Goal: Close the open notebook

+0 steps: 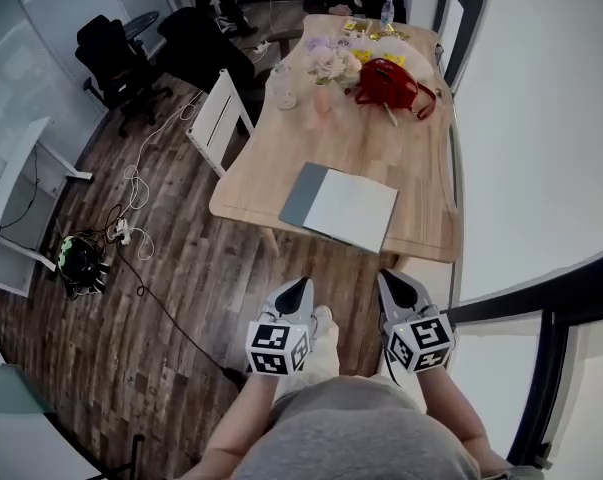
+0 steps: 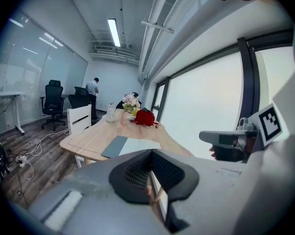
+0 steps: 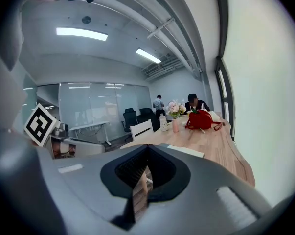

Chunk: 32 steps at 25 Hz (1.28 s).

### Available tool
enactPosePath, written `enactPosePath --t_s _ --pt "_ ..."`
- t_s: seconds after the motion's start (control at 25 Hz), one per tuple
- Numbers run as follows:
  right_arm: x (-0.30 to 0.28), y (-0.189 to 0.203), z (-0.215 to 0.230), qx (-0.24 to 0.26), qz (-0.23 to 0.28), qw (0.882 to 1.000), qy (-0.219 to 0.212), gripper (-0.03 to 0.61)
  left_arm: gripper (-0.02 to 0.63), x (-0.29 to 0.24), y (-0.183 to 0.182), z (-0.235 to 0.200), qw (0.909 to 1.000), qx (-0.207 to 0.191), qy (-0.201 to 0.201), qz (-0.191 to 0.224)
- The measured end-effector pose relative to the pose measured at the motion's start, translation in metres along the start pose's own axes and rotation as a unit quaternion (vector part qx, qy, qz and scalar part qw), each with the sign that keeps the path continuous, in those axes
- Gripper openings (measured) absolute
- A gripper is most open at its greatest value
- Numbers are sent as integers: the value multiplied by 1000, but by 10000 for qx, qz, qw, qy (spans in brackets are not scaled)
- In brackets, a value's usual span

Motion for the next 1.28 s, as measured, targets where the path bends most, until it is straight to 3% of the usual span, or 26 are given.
enactPosePath --t_s 0.72,1.28 --pt "-142 -21 58 178 -400 9990 91 3 3 -116 -35 -84 9989 193 74 -413" --pt "-202 33 90 30 -1150 9926 396 3 3 -169 -25 -118 9962 91 184 -845"
Point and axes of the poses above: the fingertips, and each gripper's own axes: x backward along the fingers, z to its right, y out of its underside, the point moved 4 cm from there along x, backward along the fingers, and after that the axes turned 5 degrees about -y, right-handed, at the moved point
